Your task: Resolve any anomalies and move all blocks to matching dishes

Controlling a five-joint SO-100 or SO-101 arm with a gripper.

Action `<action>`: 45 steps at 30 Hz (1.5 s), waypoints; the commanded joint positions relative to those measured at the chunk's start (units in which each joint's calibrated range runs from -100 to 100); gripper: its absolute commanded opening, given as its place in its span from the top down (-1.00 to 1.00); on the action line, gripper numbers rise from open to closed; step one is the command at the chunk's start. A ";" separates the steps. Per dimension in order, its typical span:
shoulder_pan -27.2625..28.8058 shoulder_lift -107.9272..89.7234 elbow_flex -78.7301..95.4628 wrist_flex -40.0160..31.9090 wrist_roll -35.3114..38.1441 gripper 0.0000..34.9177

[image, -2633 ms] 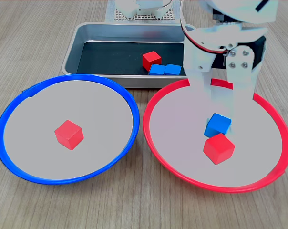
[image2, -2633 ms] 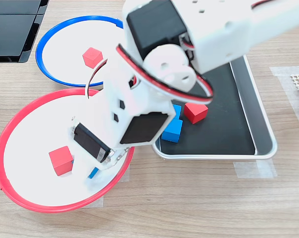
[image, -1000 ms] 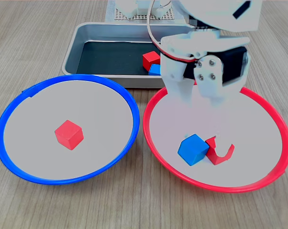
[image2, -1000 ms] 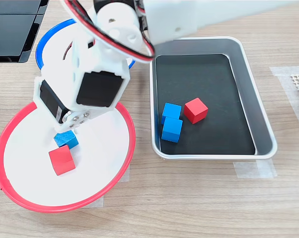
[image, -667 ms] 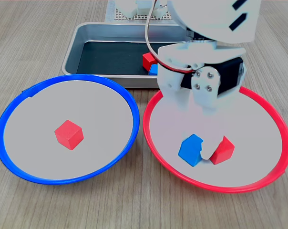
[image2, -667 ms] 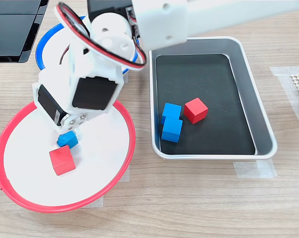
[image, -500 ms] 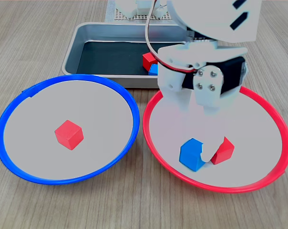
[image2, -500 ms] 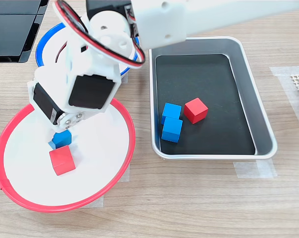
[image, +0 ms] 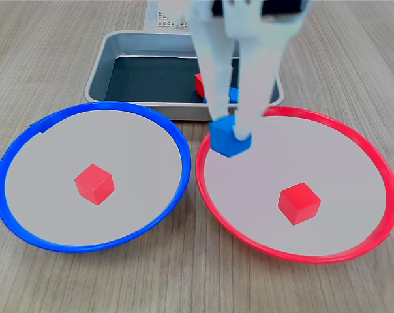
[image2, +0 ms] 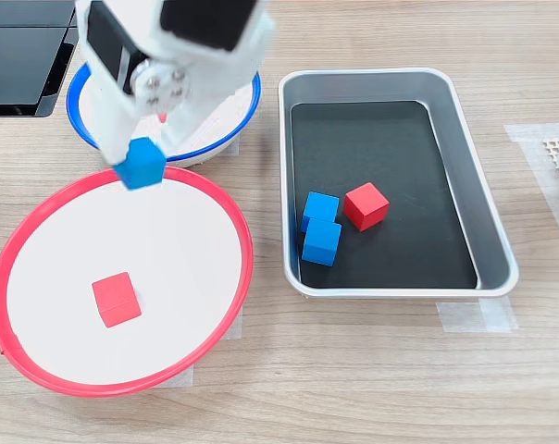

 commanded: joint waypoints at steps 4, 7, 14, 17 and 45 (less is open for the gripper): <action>10.76 -6.43 2.71 3.81 4.93 0.99; 16.50 -2.68 4.17 1.58 8.55 0.99; 20.07 3.80 6.35 -3.21 12.99 0.75; 20.64 5.25 4.62 -3.78 13.92 0.41; 19.04 17.96 -9.67 -9.48 19.88 0.10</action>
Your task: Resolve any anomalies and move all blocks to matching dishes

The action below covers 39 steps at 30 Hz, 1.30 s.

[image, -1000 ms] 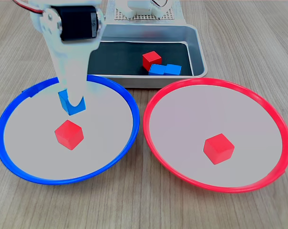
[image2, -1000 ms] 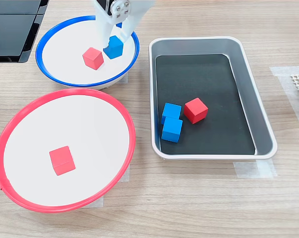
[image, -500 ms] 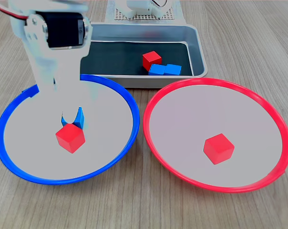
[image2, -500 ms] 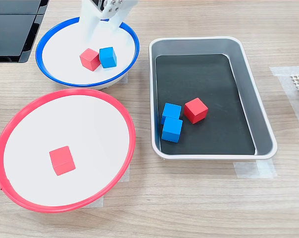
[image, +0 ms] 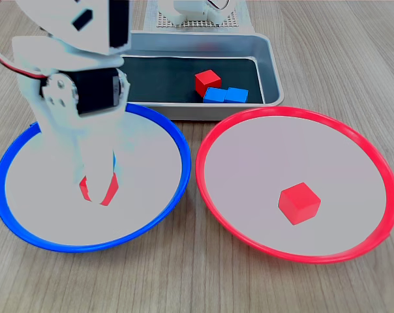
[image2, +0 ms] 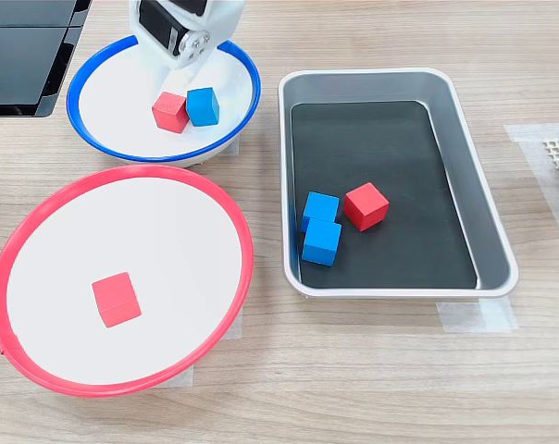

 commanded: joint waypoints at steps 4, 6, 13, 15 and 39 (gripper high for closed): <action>-2.27 -0.03 -1.87 -0.50 -0.20 0.14; -2.74 0.06 -1.69 -0.09 -0.20 0.14; -3.40 0.83 -0.59 -0.34 0.54 0.29; -3.40 1.08 -0.32 -0.50 0.78 0.30; -13.94 -19.13 4.32 6.02 -8.50 0.99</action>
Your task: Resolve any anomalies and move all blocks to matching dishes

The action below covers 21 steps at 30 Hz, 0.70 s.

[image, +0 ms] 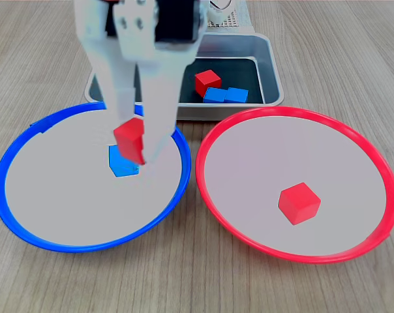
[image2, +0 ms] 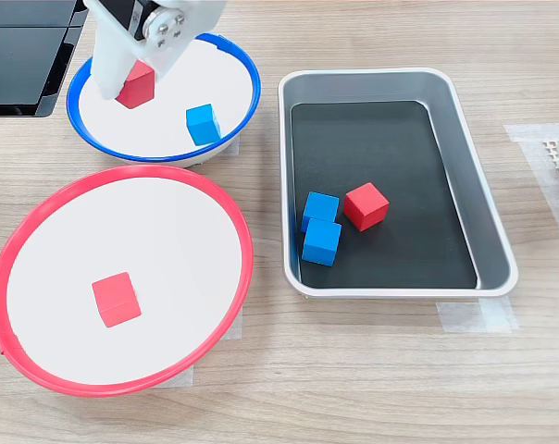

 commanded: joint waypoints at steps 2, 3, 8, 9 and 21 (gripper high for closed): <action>-6.59 -8.47 5.15 1.78 -3.22 0.99; -8.10 -8.99 6.52 1.61 -3.91 0.99; -12.62 -8.39 11.07 -0.70 -5.57 0.99; -13.27 -7.79 12.34 -2.02 -5.62 0.99; -15.72 -1.91 11.61 -3.42 -5.96 -0.07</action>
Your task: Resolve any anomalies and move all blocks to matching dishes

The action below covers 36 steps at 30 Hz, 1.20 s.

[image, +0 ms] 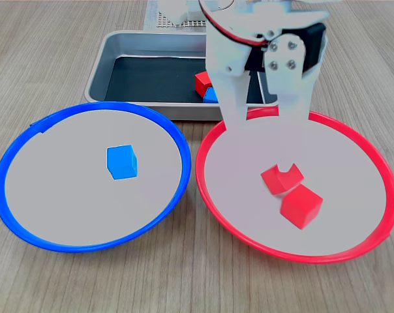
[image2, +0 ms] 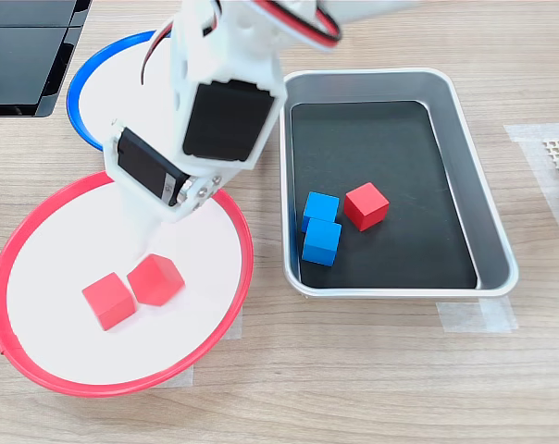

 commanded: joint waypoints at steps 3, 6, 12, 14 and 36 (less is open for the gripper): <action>-0.68 -3.53 -1.54 4.63 0.44 -0.02; 0.45 -9.41 0.09 12.63 1.90 0.08; 5.16 -23.74 13.75 21.30 8.11 0.13; 5.91 -26.30 18.39 20.14 9.33 0.15; -2.94 -27.58 37.78 8.18 6.40 0.08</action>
